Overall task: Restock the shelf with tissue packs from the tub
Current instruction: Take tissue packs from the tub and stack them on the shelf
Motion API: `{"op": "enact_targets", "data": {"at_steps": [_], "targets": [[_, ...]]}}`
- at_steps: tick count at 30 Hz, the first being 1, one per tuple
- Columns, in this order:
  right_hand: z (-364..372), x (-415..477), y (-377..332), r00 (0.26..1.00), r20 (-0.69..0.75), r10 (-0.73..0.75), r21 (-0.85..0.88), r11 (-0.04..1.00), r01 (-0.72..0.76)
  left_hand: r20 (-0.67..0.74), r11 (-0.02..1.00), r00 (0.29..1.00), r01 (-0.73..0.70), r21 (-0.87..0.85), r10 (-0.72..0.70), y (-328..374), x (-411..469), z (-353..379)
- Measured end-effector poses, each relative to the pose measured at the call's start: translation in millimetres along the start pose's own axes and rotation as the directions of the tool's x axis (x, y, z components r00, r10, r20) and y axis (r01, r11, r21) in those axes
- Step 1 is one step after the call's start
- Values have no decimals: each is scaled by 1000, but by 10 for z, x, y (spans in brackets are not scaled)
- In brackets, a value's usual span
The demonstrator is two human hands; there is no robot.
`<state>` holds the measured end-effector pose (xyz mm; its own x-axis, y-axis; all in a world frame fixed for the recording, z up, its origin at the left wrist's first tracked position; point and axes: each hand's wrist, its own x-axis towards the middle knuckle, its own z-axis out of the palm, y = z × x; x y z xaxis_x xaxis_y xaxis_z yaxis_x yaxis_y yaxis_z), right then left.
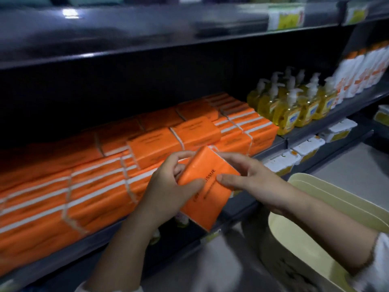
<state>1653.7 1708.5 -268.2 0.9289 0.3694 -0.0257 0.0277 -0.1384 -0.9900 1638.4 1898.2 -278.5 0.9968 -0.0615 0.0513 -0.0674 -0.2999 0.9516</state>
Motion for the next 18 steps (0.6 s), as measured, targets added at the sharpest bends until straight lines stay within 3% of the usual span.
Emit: {"op": "enact_targets", "data": {"at_steps": [3, 6, 9, 12, 14, 18], "targets": [[301, 118, -122, 997, 69, 36, 20, 999, -37, -44, 999, 999, 0, 40, 1, -16, -91, -424], [630, 300, -165, 993, 68, 98, 129, 986, -107, -198, 995, 980, -7, 101, 27, -87, -159, -801], [1013, 536, -207, 986, 20, 165, 271, 948, -164, -467, 992, 884, 30, 125, 33, -231, -205, -1130], [1375, 791, -231, 969, -70, 238, 383, 903, -194, -650, 993, 755, 119, 4, -88, -375, -262, -1389], [1580, 929, -241, 956, -105, 273, 404, 891, -210, -678, 982, 714, 179, -60, -172, -460, -284, -1484], [1853, 1115, -217, 957, -154, 246, 295, 936, -193, -640, 968, 729, 217, -123, -245, -504, -263, -1507]]}}
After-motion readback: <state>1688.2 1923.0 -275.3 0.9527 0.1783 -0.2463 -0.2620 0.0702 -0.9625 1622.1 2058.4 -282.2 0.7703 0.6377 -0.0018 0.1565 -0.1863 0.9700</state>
